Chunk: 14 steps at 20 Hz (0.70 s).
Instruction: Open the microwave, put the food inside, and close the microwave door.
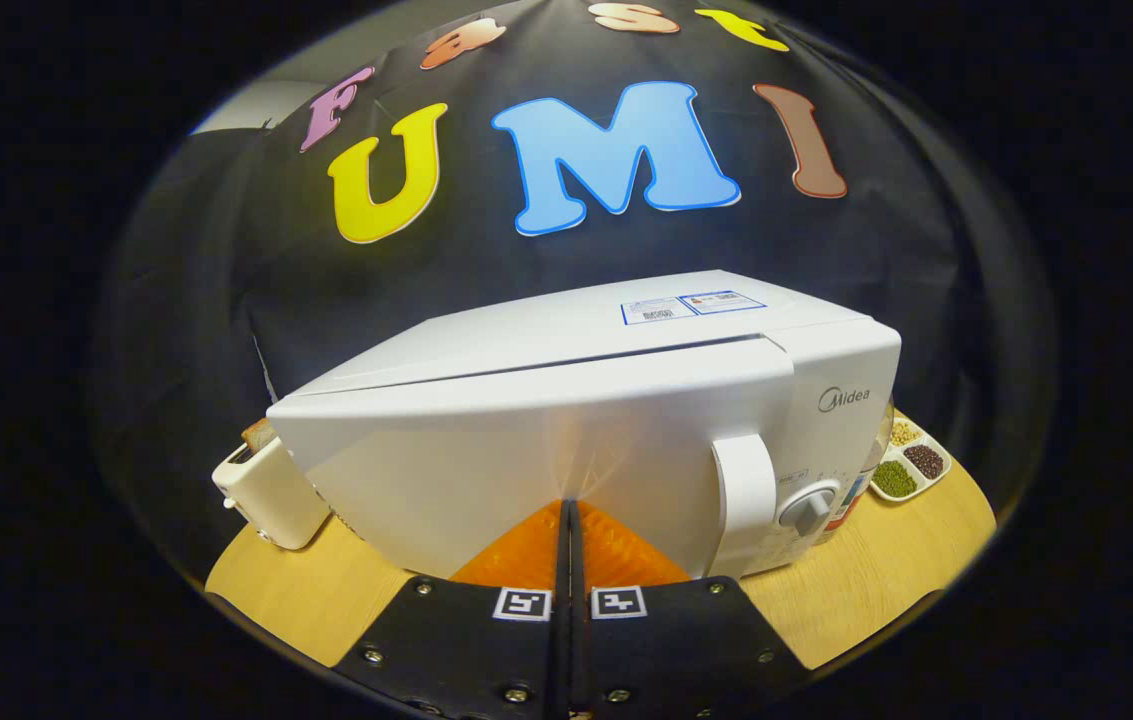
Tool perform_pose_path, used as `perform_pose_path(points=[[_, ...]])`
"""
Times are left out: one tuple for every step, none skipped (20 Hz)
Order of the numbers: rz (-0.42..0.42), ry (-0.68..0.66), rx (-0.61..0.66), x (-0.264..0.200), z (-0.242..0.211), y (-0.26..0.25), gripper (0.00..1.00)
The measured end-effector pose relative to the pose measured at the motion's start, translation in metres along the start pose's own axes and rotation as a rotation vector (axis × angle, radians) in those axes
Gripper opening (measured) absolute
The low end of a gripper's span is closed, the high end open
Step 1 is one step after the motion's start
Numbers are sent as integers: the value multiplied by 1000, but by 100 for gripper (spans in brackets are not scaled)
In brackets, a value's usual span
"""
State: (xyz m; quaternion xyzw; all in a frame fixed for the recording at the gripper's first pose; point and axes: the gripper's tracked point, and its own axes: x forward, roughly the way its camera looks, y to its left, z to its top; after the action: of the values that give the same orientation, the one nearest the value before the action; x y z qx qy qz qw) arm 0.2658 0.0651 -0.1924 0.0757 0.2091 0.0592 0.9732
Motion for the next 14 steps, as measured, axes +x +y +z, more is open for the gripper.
perform_pose_path(points=[[1, 13, 19, -2, -3, 1, 0], [-1, 13, 23, 0, -5, 2, 1], [-7, 14, 13, -4, -2, 2, 1], [-8, 9, 6, -8, -1, 4, 1], [-8, -5, -7, -13, 4, 5, 1], [-11, -24, -25, -21, 9, 7, 1], [-9, -46, -43, -31, 14, 10, 1], [-7, -71, -61, -42, 20, 13, 1], [-8, -90, -79, -53, 23, 15, 1], [-2, -106, -91, -65, 26, 20, 1], [4, -122, -97, -78, 29, 24, 1], [6, -142, -102, -92, 32, 27, 1], [3, -159, -102, -104, 34, 28, 1], [1, -169, -98, -117, 34, 30, 1]])
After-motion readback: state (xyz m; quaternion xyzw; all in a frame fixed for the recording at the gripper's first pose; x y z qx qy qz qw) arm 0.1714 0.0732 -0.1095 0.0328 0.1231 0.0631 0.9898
